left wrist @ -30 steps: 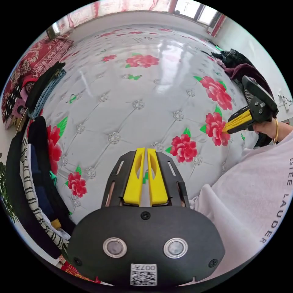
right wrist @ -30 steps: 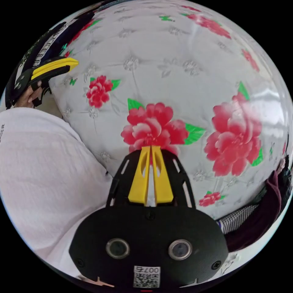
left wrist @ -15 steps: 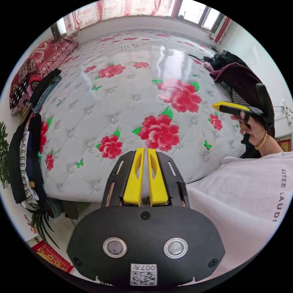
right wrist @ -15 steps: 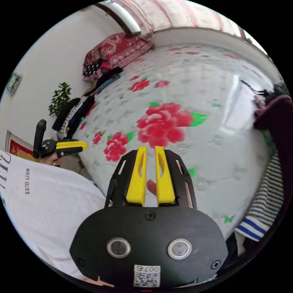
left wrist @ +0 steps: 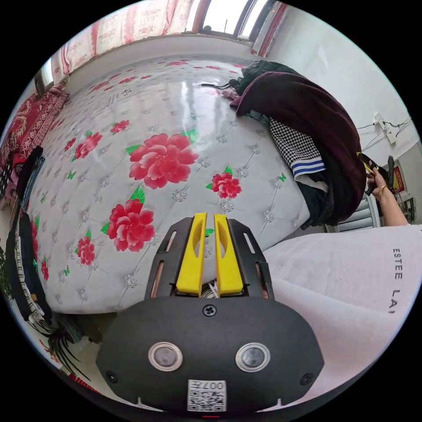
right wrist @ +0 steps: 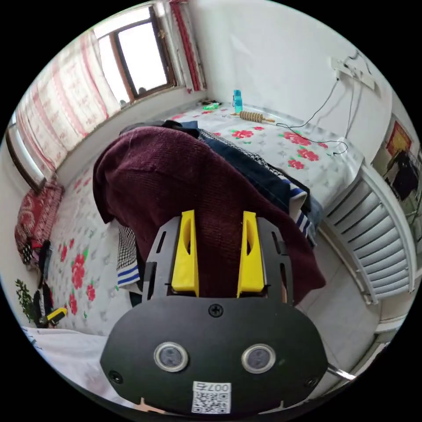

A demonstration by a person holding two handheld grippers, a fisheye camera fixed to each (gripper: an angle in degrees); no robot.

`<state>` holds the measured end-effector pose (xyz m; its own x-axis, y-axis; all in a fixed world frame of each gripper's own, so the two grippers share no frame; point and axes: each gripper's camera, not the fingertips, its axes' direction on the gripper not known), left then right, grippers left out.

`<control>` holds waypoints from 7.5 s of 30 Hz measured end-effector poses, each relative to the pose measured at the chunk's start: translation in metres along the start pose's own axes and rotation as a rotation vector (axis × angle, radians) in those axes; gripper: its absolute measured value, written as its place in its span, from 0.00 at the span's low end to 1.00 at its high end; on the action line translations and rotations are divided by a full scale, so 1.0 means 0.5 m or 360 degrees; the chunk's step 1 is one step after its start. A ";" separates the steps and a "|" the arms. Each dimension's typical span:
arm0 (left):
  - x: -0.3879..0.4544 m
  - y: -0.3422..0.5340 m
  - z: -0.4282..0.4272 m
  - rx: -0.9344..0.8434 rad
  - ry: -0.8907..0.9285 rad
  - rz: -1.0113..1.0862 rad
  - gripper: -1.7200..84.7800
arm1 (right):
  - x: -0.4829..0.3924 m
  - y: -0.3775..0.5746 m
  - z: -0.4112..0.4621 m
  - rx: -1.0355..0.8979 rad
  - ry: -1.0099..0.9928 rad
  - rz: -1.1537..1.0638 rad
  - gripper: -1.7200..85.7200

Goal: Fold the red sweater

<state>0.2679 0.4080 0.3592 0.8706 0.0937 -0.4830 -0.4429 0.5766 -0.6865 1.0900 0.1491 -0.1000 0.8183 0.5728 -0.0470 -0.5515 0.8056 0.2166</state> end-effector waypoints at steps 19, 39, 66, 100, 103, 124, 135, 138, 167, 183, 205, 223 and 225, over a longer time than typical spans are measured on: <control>-0.061 0.058 -0.141 0.0418 0.0116 0.0006 0.11 | -0.786 0.260 -0.337 0.0044 -0.2046 -0.1505 0.03; -0.322 0.167 -0.097 0.0146 -0.0025 -0.0502 0.12 | -0.777 0.432 0.034 -0.0714 -0.1088 -0.1264 0.10; -0.168 0.117 -0.197 0.0572 -0.0314 -0.0205 0.16 | -1.156 0.525 -0.127 -0.0961 -0.2567 -0.2121 0.03; -0.739 0.056 -0.281 0.0429 0.0033 -0.0955 0.02 | -1.468 0.607 0.181 -0.0548 -0.0653 -0.2640 0.09; -0.780 -0.161 -0.491 0.0615 -0.0074 -0.0810 0.02 | -1.640 0.472 0.053 -0.0035 -0.0346 -0.2664 0.08; -0.097 0.061 -0.780 0.1233 -0.0639 0.0160 0.02 | -1.024 0.258 -0.399 0.1211 -0.0804 -0.1999 0.03; -0.126 0.246 -0.195 0.0407 0.0018 -0.0652 0.02 | -0.843 0.541 0.047 -0.0434 -0.0979 -0.1919 0.02; -0.113 0.225 -0.205 0.0364 -0.0093 -0.0515 0.02 | -0.818 0.509 0.076 -0.0519 -0.0999 -0.1804 0.03; -0.325 0.253 -0.166 0.0165 0.0143 -0.0763 0.04 | -0.895 0.438 0.348 -0.1948 -0.1128 -0.1583 0.02; -0.651 -0.158 -0.444 0.0754 -0.0033 -0.0591 0.03 | -1.322 -0.250 0.223 -0.0895 -0.1899 -0.0900 0.02; -0.175 0.152 -0.734 0.1337 -0.0399 0.0001 0.03 | -0.876 -0.284 -0.336 0.0219 -0.2370 -0.1425 0.02; -0.184 0.285 -0.195 0.0375 0.0160 -0.0747 0.04 | -0.660 0.111 0.135 -0.1373 -0.1675 -0.0942 0.02; -0.204 0.266 -0.199 0.0348 0.0152 -0.0712 0.04 | -0.693 0.090 0.145 -0.1373 -0.1746 -0.0912 0.02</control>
<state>0.0992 0.3946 0.2631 0.9368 -0.2701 -0.2225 0.0327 0.7006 -0.7128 0.7936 -0.0241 -0.0031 0.4461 0.0795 0.8915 0.2711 0.9372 -0.2192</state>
